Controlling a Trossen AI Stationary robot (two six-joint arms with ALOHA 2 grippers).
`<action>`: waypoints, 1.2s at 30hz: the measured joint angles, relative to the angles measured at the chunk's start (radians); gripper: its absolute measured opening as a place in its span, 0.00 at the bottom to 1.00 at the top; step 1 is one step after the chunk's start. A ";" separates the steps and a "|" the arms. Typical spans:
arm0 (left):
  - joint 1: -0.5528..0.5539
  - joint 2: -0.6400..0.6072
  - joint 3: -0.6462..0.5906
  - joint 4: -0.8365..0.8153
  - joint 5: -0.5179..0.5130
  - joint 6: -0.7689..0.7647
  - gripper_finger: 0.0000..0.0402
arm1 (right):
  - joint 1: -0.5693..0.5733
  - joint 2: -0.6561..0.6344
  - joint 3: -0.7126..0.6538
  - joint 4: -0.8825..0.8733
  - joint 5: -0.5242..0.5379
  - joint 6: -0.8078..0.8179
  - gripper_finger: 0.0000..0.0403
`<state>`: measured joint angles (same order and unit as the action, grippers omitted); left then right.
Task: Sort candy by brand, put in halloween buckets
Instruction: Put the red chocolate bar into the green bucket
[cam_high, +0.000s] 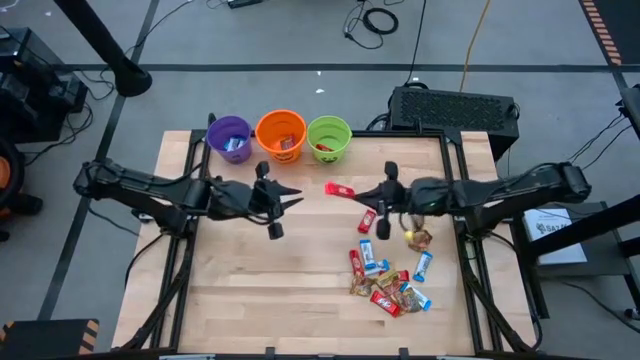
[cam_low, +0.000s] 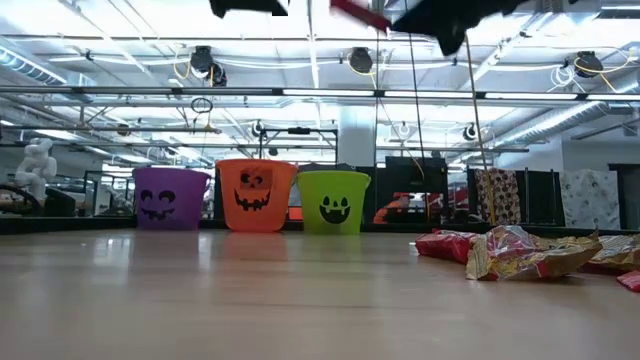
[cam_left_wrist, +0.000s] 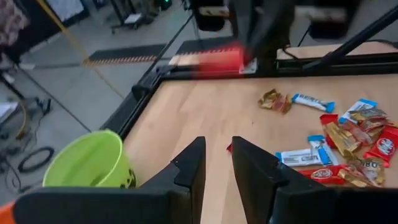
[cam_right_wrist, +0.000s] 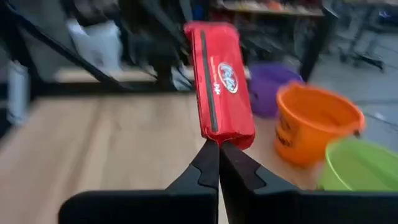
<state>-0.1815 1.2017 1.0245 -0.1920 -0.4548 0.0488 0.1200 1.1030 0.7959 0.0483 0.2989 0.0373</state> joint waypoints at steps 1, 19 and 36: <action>-0.010 0.000 0.000 0.017 -0.006 0.020 0.22 | -0.008 -0.020 0.000 0.004 -0.037 -0.013 0.00; -0.168 0.223 0.000 0.464 -0.088 0.626 0.32 | -0.071 -0.022 -0.019 -0.020 -0.406 0.030 0.00; -0.098 0.348 -0.001 0.523 -0.049 0.773 0.61 | -0.076 0.055 -0.019 -0.026 -0.405 0.075 0.00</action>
<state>-0.2794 1.5494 1.0237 0.3312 -0.5036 0.8221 0.0441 1.1580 0.7769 0.0223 -0.1058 0.1120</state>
